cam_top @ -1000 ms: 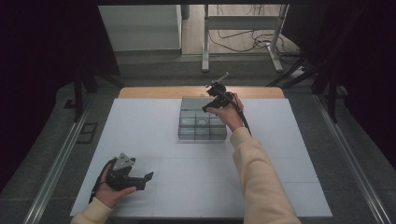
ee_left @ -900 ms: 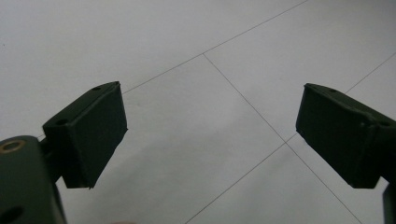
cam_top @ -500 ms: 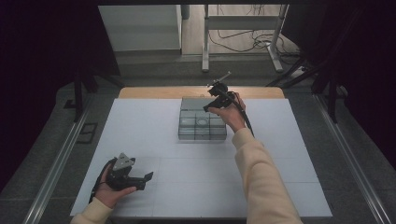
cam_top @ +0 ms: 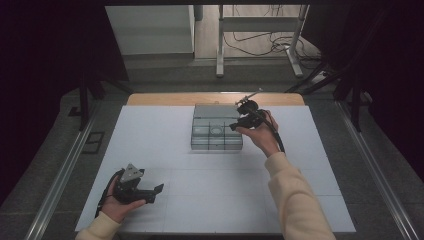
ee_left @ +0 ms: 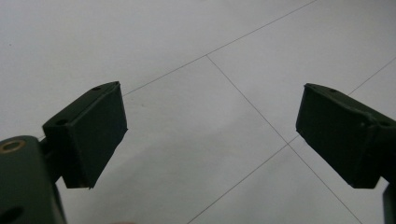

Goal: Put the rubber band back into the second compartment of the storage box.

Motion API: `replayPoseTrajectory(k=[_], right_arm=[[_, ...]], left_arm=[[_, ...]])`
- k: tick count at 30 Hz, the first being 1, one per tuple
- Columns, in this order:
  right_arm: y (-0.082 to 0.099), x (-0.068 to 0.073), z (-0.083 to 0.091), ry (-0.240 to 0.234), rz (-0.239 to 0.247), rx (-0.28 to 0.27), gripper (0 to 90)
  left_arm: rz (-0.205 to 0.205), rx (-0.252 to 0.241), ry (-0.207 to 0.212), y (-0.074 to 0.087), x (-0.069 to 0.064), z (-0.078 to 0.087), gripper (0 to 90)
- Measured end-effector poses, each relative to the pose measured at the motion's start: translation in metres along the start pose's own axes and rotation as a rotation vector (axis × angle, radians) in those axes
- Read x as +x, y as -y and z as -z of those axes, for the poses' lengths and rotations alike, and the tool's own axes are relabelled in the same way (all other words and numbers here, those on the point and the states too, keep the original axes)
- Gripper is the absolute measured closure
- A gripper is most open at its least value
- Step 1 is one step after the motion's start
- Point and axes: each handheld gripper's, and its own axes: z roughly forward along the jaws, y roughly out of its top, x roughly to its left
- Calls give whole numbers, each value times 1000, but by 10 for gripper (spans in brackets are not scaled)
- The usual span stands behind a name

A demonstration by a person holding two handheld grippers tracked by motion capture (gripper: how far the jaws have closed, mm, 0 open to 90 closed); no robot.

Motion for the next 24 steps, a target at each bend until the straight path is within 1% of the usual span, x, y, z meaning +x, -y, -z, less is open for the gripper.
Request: replayPoseTrajectory(k=[1, 2, 3, 6, 10, 14, 15, 16, 19, 23, 24], right_arm=[[6, -1, 3, 0, -2, -1, 554], [6, -1, 3, 0, -2, -1, 554], [21, -2, 12, 5, -12, -4, 558], [39, -4, 22, 5, -23, -11, 559], [72, -5, 41, 17, -42, -21, 562], [107, -2, 60, 20, -58, -23, 564], [107, -2, 60, 20, -58, -23, 564], [125, 0, 70, 17, -67, -32, 565], [155, 4, 87, 19, -90, -43, 567], [190, 9, 105, 26, -129, -63, 573], [195, 10, 107, 30, -133, -65, 574]], left_arm=[[0, 0, 0, 0, 0, 0, 92], [0, 0, 0, 0, 0, 0, 93], [1, -1, -1, 0, 0, 0, 92], [3, -2, -2, 0, 0, 0, 92], [3, -4, -3, -1, 0, 0, 92], [4, -8, -6, -1, 0, 1, 92], [4, -8, -6, -1, 0, 1, 92], [2, -8, -5, -2, 0, 1, 92], [1, -7, -7, -2, 0, 1, 92], [4, -9, -9, -3, 0, 1, 92], [4, -9, -9, -3, 0, 0, 92]])
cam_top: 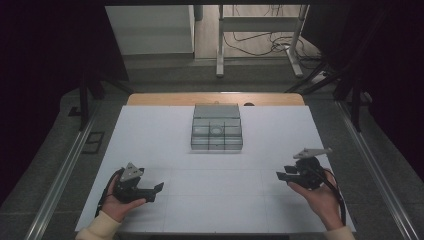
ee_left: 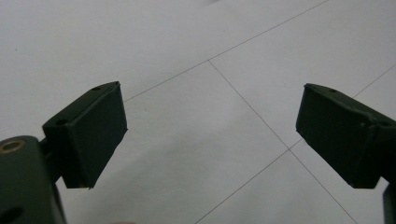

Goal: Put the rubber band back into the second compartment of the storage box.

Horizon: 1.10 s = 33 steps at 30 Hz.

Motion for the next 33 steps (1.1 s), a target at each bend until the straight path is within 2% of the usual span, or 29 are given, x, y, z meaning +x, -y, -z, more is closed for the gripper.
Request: replayPoseTrajectory(k=[3, 6, 12, 15, 22, 27, 33], right_arm=[[15, 0, 7, 2, -20, -4, 576], [21, 0, 9, 7, -22, -8, 579], [24, -1, -4, -7, -17, -22, 579], [30, -4, -13, 0, -20, -37, 576], [49, -13, -16, -9, -25, -67, 577], [49, -12, -15, -23, 0, -95, 574], [49, -14, -18, -36, 1, -102, 573]], left_arm=[[-2, 2, -1, -1, 0, 0, 93], [-4, 2, -1, -1, 0, -1, 93], [-3, 3, -3, -1, 1, -1, 92], [-4, -2, -4, -1, 1, -1, 92], [-5, -5, -6, -1, 1, 0, 92], [-5, -8, -6, -1, 2, 0, 93], [-7, -8, -5, -1, 2, 0, 93]])
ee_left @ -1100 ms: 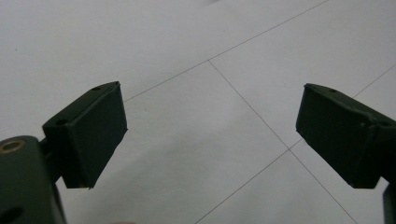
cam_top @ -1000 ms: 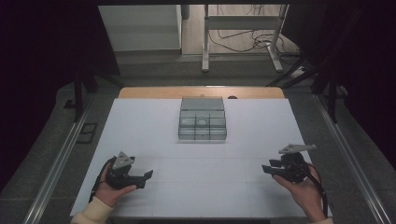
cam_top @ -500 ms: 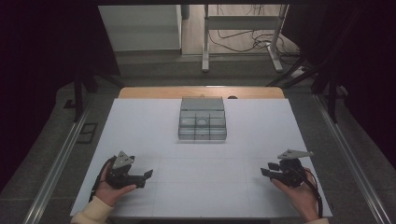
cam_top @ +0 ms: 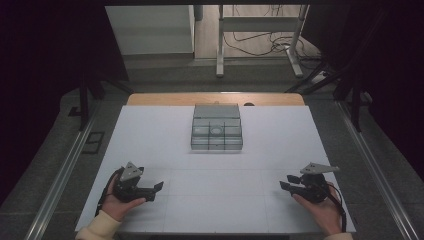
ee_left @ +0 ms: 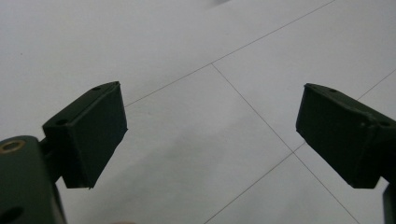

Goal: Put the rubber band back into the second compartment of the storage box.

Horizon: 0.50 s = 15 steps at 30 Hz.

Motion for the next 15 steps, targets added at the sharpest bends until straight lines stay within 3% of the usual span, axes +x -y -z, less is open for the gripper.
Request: replayPoseTrajectory(k=[15], right_arm=[[0, 0, -1, -10, 3, 12, 574]], left_arm=[[-2, 0, -3, 0, -1, 0, 93]])
